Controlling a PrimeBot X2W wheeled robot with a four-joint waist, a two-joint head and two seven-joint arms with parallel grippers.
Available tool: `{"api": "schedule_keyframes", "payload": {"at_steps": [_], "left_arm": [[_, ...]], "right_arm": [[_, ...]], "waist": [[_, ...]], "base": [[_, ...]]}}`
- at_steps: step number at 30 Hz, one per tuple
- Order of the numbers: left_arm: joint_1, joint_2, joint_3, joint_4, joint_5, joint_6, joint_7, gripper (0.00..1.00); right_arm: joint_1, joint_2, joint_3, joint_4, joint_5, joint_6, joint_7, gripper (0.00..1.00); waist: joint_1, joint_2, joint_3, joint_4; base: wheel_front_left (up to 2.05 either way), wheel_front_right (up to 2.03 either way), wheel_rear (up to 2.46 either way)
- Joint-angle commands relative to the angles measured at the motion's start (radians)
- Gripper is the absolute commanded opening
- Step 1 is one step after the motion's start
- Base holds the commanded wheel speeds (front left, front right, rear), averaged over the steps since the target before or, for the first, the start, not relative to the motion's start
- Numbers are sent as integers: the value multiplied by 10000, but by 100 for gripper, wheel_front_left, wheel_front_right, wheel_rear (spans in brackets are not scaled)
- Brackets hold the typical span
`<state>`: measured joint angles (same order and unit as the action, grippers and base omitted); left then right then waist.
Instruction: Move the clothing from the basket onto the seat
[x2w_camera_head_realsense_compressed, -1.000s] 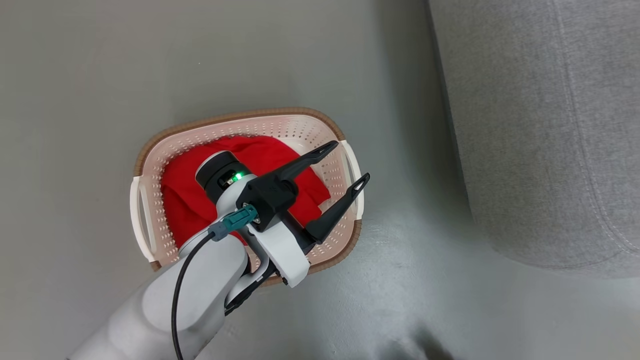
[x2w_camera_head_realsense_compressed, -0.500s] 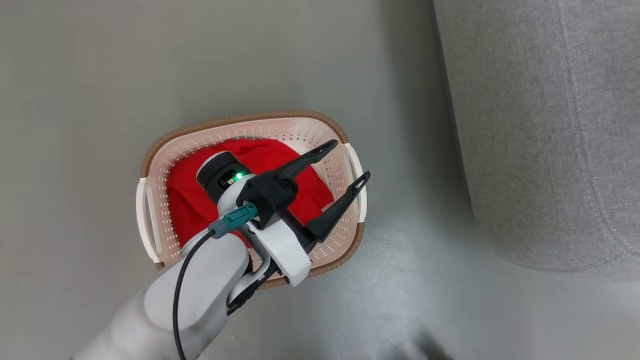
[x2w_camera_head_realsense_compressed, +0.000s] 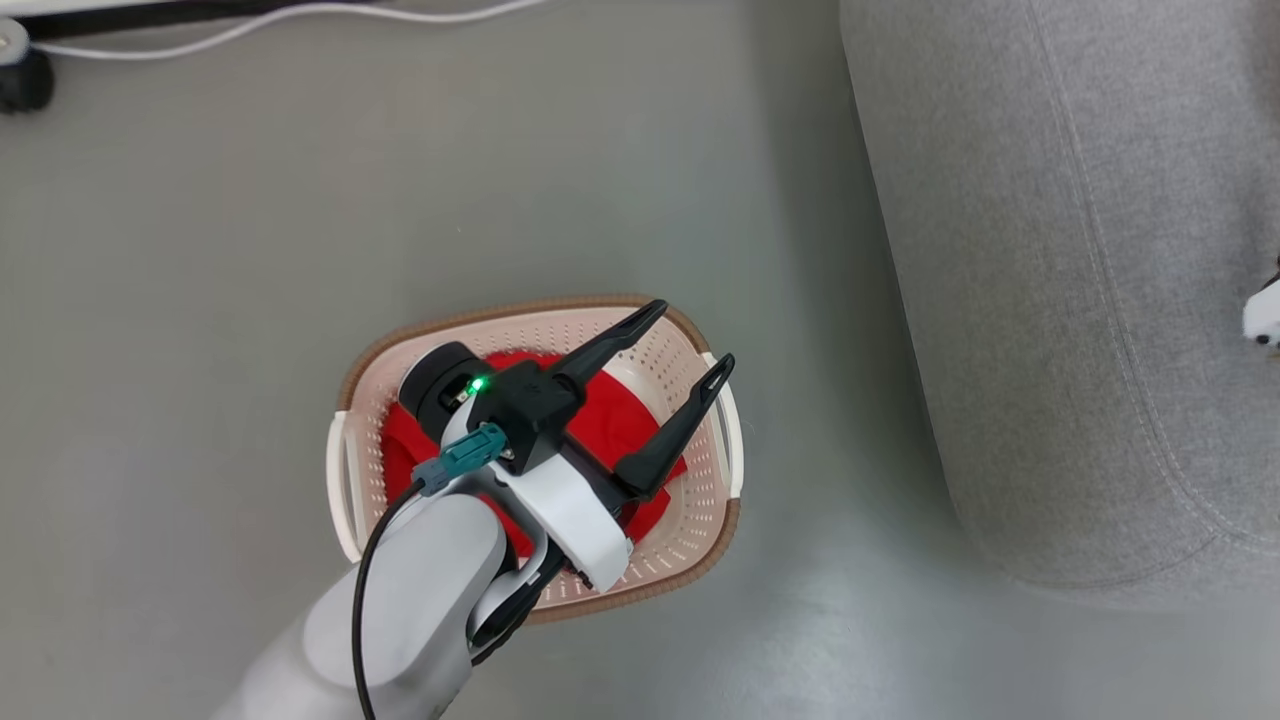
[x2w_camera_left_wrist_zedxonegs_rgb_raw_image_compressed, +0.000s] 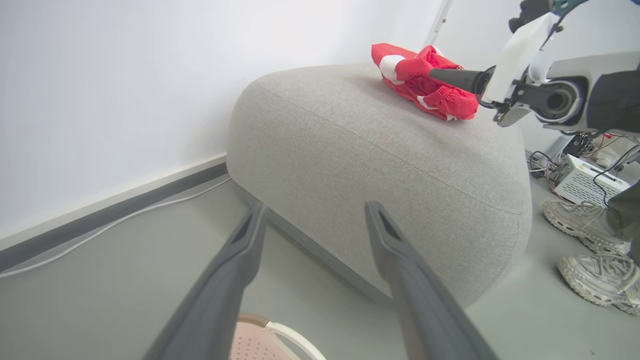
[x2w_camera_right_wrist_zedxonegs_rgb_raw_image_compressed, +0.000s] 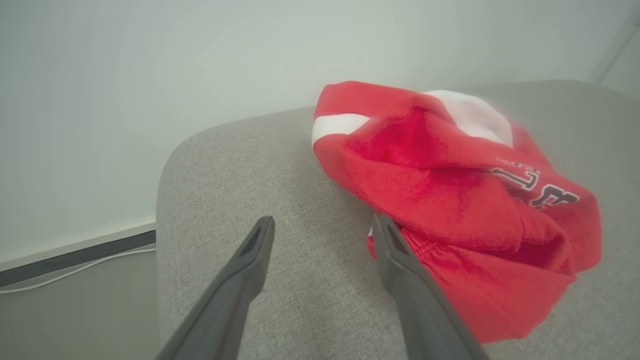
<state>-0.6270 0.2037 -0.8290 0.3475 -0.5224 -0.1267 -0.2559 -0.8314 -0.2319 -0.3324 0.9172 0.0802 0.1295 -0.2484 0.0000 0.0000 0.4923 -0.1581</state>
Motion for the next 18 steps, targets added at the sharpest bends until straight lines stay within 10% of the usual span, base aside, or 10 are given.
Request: {"api": "schedule_keyframes", "payload": {"at_steps": [1, 18], "left_arm": [[128, 95, 368, -153, -16, -40, -59, 100], [1726, -308, 2953, 496, 599, -40, -59, 100]], "right_arm": [[298, -124, 337, -396, 183, 12, -132, 100], [2166, -139, 3211, -3397, 1342, 12, -133, 100]], "waist": [[0, 0, -267, 136], [0, 0, -2165, 1271]], "base": [[0, 0, 0], [0, 0, 0]]}}
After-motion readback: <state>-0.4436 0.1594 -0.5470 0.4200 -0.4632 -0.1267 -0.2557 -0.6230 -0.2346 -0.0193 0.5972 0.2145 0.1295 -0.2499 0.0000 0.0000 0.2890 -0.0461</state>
